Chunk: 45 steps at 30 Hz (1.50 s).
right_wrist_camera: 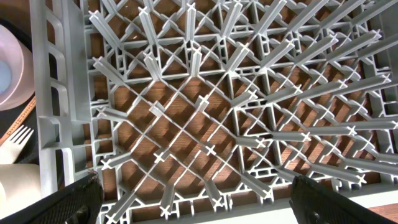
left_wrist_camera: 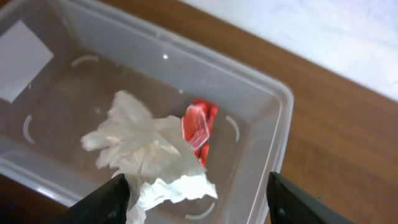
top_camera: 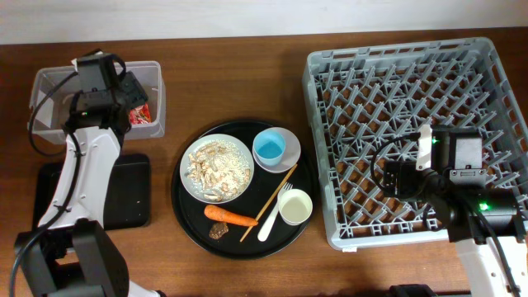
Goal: Sort waste into correct bins and load items into the dishwasher rack
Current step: 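Carry the tissue left and release it into the clear bin, then grasp the blue-lined cup with the left gripper and lift it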
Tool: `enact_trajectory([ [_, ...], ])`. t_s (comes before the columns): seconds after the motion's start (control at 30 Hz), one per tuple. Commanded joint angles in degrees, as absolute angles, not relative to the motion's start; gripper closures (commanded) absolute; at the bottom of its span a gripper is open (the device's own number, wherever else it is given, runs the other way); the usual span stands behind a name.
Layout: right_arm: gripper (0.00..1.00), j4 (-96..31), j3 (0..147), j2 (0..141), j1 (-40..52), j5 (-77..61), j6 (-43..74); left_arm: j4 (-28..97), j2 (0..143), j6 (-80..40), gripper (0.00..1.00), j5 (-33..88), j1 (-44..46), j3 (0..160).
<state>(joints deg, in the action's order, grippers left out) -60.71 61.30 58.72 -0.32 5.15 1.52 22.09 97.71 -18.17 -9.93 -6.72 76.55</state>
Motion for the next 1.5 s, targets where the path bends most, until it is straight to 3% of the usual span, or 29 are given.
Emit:
enact_trajectory([
  [0.0,0.01,-60.75,62.48,58.61,-0.1,5.85,1.96,24.82,97.91,-17.93,0.3,-10.35,-6.98,76.93],
  [0.47,0.01,-60.82,62.48,58.61,-0.1,5.85,1.96,29.63,100.51,-17.91,0.26,-8.29,-6.92,76.93],
  [0.57,0.01,-60.82,62.48,58.61,-0.1,5.85,1.96,32.62,99.81,-17.89,0.33,-4.34,-6.92,77.1],
  [0.83,0.01,-60.69,62.48,58.61,-0.1,3.03,1.93,47.48,90.0,-17.91,0.26,11.97,-5.58,77.19],
  [0.97,0.01,-60.69,62.48,58.61,-0.1,3.03,1.96,49.52,89.36,-17.91,0.35,16.78,-0.78,77.19],
  [1.2,0.01,-60.77,62.48,58.61,-0.1,3.05,1.96,41.8,93.41,-17.93,0.38,16.6,15.55,77.21],
  [1.47,0.01,-60.8,62.48,58.61,-0.1,3.05,1.96,37.01,100.4,-17.93,0.41,5.02,23.46,77.19],
])
